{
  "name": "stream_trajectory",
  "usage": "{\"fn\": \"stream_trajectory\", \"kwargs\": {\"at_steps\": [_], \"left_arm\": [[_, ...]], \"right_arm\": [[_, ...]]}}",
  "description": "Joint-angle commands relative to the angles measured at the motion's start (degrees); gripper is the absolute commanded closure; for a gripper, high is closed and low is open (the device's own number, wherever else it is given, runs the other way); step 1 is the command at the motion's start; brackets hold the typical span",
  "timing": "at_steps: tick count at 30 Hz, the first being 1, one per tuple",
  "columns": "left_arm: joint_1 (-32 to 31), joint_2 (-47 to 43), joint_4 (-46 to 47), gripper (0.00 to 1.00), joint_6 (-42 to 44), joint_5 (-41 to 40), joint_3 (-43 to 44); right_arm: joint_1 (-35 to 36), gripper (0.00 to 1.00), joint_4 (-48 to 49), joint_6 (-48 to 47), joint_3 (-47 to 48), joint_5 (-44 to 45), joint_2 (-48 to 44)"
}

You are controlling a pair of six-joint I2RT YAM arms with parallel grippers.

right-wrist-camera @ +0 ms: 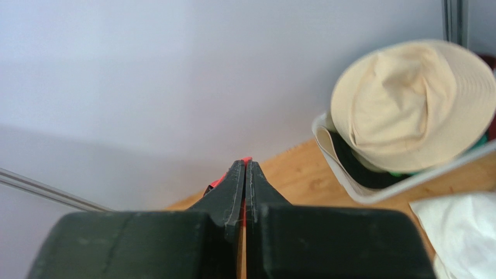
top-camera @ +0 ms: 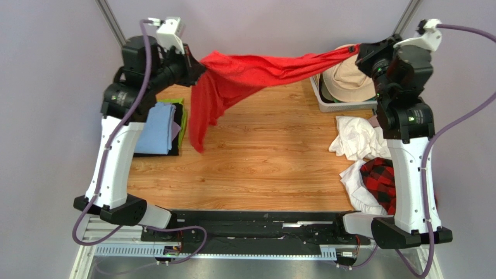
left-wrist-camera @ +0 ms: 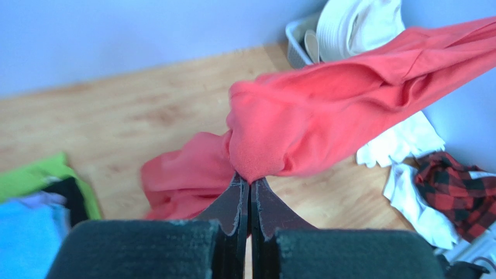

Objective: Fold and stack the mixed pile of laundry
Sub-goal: Flatten out the tank top at the center of the board.

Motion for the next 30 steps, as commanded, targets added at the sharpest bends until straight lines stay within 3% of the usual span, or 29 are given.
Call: {"fn": "stream_trajectory", "kwargs": {"at_steps": [1, 5, 10, 22, 25, 26, 30], "left_arm": [[0.25, 0.77, -11.82, 1.0, 8.68, -1.18, 17.26], [0.25, -2.82, -9.72, 1.0, 10.19, 2.5, 19.93], [0.25, -7.75, -5.15, 1.0, 9.75, 4.71, 12.73], [0.25, -6.26, -5.32, 1.0, 9.14, 9.63, 11.49], [0.25, -6.17, -5.06, 0.84, 8.87, 10.07, 10.44], [0.25, -6.43, -4.53, 1.0, 9.13, 11.11, 9.47], [0.25, -7.14, -3.39, 1.0, 9.14, 11.74, 7.1]], "right_arm": [[-1.06, 1.0, 10.03, -2.19, 6.76, -3.24, -3.25], [-0.98, 1.0, 14.45, -2.54, 5.62, -5.71, -5.98], [-0.98, 1.0, 13.93, -2.37, 3.6, -6.24, -6.68], [-0.98, 1.0, 13.75, -1.31, 3.59, -7.65, -6.42], [-0.98, 1.0, 13.58, -0.96, 3.59, -7.64, -6.42], [-0.98, 1.0, 13.49, -0.96, 3.59, -7.73, -6.33], [-0.89, 1.0, 13.4, -0.7, 3.68, -7.65, -6.24]]}}
